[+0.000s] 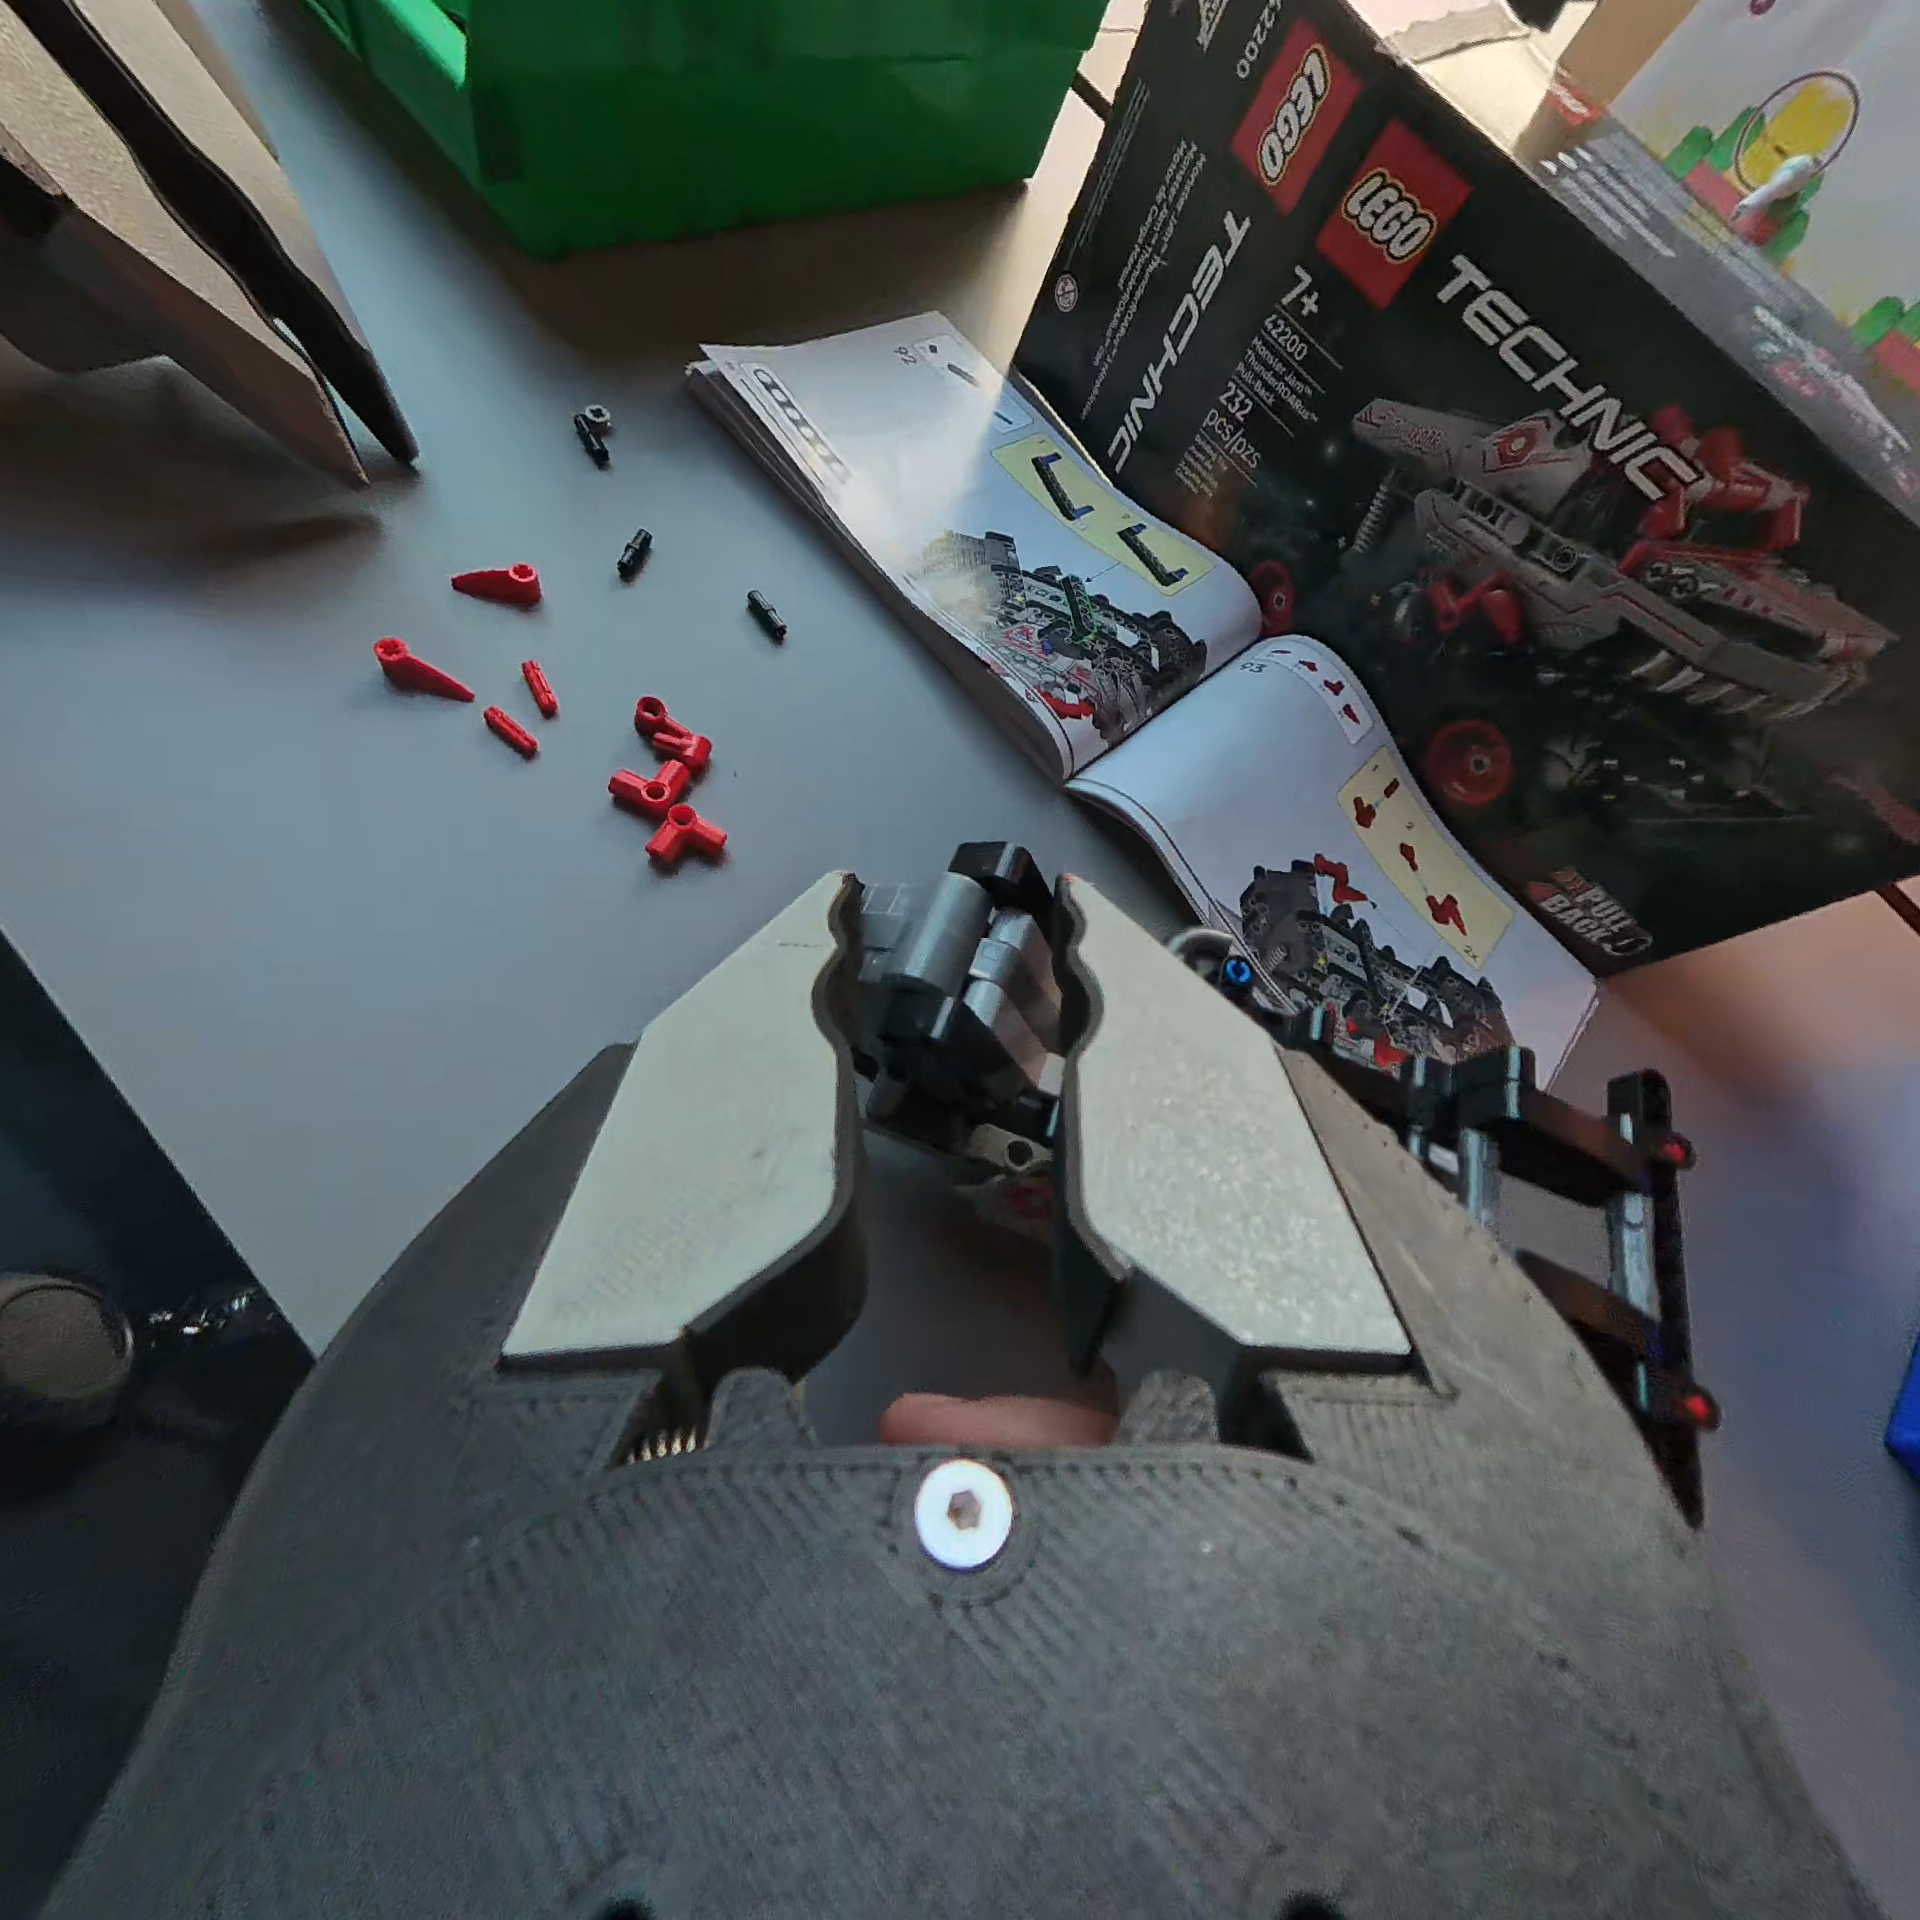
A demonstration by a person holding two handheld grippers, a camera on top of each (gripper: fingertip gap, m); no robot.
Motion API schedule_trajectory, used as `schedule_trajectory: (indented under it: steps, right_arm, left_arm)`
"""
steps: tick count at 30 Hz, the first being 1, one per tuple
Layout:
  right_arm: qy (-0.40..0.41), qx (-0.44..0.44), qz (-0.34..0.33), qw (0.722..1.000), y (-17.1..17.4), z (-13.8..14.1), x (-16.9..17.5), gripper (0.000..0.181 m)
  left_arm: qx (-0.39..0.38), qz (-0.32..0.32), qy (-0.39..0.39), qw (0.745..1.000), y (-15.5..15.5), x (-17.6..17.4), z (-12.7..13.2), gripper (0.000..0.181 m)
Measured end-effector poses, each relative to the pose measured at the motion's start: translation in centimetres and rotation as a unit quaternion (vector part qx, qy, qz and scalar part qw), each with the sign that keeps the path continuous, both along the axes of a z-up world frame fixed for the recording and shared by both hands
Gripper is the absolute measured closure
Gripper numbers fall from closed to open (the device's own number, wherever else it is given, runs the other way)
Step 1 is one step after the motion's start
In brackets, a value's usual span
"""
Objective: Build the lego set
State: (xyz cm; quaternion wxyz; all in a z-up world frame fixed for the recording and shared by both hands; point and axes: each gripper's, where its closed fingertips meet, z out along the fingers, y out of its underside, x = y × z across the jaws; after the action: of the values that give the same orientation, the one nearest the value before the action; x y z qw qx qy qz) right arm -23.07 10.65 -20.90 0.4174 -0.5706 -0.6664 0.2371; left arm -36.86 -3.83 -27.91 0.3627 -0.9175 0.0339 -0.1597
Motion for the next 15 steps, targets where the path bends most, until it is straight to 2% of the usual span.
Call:
schedule_trajectory:
  steps: [10,15]
  right_arm:
    - [-0.015,0.003,-0.073,0.997,4.0,0.1,6.8,0.142]
    - [0.039,-0.028,-0.071,0.996,3.2,2.2,8.7,0.137]
  left_arm:
    - [0.011,0.010,-0.016,1.000,-0.4,-0.2,-0.1,0.175]
    - [0.016,0.007,0.010,1.000,0.0,-0.2,-0.2,0.178]
